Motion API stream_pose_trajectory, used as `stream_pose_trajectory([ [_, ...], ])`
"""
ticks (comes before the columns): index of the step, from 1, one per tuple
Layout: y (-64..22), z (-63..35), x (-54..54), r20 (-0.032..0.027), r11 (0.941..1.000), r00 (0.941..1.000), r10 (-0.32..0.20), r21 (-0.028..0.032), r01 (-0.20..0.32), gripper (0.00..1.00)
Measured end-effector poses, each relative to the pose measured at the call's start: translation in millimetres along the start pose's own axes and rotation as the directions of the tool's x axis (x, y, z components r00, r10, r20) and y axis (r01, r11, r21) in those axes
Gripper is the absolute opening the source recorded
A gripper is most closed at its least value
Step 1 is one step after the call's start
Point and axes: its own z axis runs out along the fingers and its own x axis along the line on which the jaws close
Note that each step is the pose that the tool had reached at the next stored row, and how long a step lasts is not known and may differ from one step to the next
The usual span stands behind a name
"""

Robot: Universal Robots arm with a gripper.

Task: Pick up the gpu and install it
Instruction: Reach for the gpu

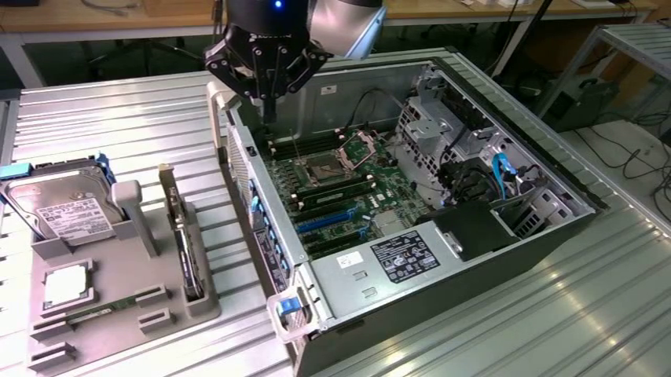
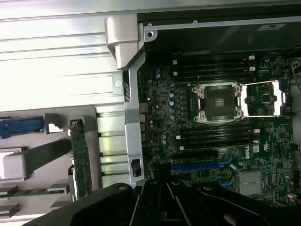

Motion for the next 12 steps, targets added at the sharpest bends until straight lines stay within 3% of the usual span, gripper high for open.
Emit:
stream_pose_trajectory([
  [12, -1.6, -0.3, 11.0, 0.0000, 1.0000, 1.0000, 0.000, 0.0000, 0.000, 0.11],
])
